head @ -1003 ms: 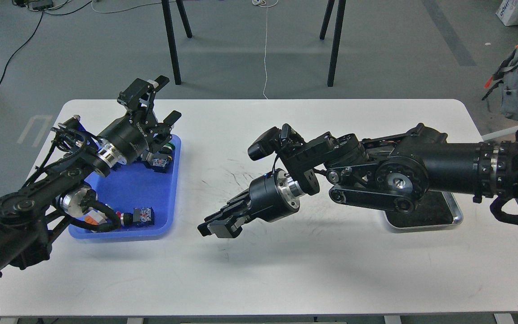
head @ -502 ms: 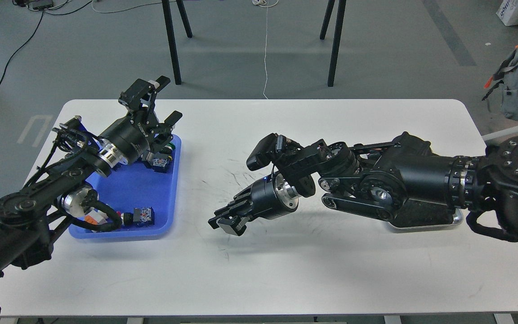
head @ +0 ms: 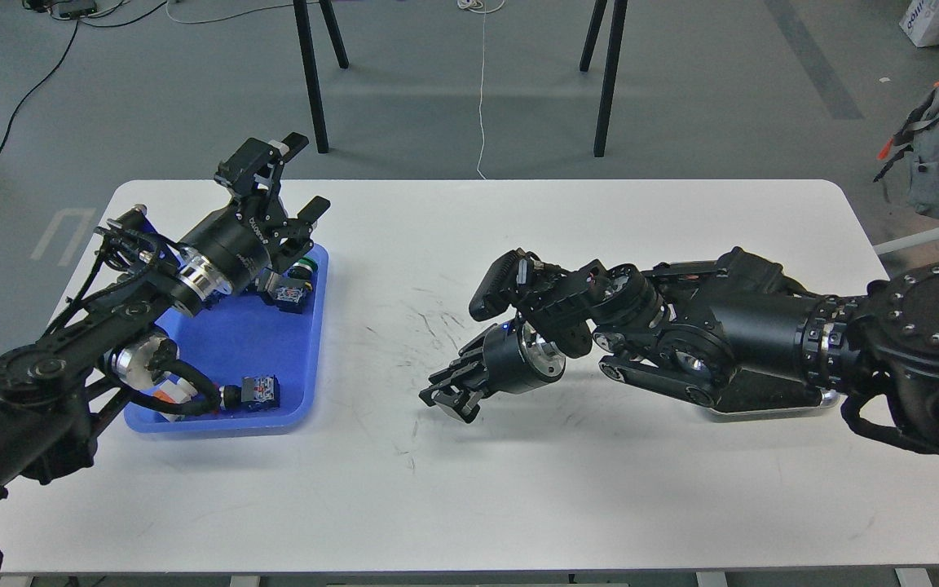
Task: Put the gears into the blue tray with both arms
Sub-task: 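Lower the held black part onto the table center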
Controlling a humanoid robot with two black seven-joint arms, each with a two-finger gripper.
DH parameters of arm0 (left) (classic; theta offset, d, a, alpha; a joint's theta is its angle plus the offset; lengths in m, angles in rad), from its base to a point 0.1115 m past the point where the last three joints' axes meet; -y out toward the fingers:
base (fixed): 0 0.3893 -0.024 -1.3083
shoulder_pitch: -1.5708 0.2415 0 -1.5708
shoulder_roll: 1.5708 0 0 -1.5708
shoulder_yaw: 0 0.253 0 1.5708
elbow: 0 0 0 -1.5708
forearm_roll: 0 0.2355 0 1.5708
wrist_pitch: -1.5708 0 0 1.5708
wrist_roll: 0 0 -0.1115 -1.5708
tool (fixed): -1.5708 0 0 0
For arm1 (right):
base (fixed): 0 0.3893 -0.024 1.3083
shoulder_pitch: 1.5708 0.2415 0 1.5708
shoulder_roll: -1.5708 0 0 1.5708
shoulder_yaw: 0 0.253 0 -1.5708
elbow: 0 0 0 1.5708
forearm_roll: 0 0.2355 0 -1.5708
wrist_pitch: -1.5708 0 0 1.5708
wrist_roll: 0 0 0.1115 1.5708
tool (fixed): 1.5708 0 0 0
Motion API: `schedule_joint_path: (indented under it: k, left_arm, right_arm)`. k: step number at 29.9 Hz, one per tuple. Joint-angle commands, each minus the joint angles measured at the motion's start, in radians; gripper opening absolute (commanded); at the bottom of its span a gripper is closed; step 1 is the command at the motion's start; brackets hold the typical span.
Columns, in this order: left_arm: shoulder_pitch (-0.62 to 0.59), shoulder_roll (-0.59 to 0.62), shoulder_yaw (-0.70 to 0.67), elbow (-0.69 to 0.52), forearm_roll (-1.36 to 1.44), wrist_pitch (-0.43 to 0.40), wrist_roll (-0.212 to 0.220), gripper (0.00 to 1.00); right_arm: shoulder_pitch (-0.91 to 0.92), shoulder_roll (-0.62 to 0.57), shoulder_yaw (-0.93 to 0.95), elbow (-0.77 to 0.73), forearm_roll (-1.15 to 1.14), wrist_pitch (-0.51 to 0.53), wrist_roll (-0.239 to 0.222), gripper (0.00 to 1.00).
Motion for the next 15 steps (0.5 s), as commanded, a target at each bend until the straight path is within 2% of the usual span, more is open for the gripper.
schedule_joint_path:
  k: [1,15]
  left_arm:
    - [0.001,-0.002,0.000,0.006,0.000,0.000,0.000,1.00]
    - [0.000,0.001,0.002,0.006,0.000,-0.001,0.000,1.00]
  right_arm:
    - [-0.006,0.000,-0.014,-0.002,-0.003,-0.007,0.000,0.15]
    - [-0.019,0.000,-0.014,-0.047,-0.003,-0.015,0.000,0.17]
